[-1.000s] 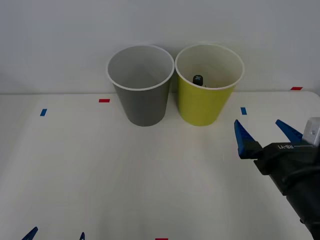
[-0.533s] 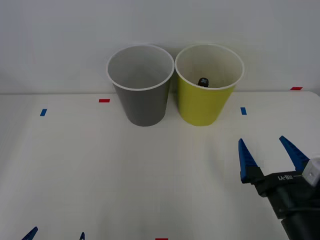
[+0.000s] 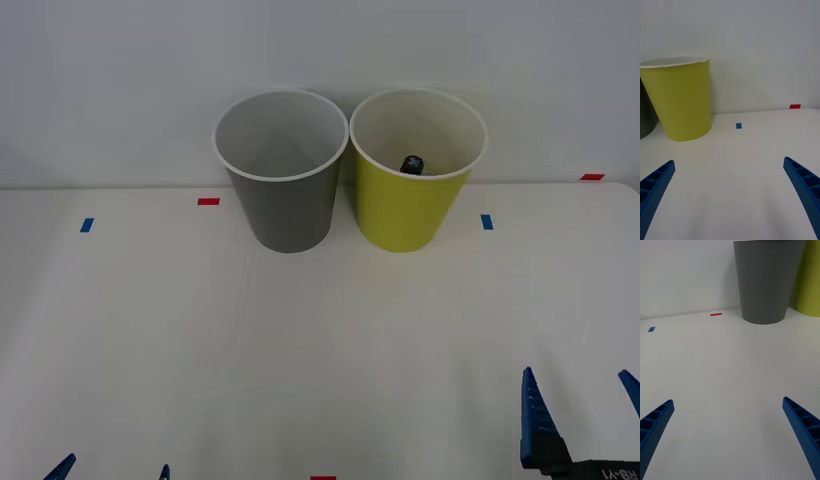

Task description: Put cans in the gray bin and PET bottles in the light green bin.

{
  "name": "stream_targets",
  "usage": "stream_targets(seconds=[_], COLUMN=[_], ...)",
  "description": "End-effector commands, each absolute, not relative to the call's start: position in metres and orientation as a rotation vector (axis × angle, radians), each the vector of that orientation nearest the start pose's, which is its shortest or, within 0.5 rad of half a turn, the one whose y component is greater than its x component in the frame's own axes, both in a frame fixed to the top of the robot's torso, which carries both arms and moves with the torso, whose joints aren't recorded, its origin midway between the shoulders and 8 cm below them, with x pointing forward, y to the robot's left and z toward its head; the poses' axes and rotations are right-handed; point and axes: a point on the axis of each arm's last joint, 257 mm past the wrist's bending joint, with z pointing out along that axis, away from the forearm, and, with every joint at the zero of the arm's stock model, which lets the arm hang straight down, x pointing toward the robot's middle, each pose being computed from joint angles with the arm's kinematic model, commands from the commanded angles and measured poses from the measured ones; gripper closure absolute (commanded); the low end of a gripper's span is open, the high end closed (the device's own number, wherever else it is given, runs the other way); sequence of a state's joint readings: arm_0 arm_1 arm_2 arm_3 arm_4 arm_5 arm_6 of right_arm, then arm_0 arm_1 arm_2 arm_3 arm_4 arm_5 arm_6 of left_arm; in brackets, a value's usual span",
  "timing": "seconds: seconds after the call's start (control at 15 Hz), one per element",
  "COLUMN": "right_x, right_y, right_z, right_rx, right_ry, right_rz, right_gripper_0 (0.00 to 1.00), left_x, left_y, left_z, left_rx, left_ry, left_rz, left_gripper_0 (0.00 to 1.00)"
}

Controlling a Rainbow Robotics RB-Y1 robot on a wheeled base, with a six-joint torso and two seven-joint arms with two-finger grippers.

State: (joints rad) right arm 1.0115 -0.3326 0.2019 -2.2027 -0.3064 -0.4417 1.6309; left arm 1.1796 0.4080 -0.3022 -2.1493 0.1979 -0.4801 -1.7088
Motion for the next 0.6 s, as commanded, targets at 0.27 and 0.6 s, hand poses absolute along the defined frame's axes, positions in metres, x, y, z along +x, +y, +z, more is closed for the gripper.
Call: stream_targets(seconds=[0.27,0.6], right_x=[0.213,0.197], right_y=[-0.286,-0.288], right_z=[-0.227,-0.236], right_rx=[0.14,0.138], right_ry=[1.63,1.673], right_rz=[-0.01,-0.023], right_gripper_0=[0.0,0.0], left_x=[0.195,0.195], left_y=[0.241,0.241], left_z=[-0.263,-0.263], left_rx=[0.109,0.109], left_ry=[1.733,1.733], left_rz=[0.005,0.005], left_gripper_0=[0.0,0.0])
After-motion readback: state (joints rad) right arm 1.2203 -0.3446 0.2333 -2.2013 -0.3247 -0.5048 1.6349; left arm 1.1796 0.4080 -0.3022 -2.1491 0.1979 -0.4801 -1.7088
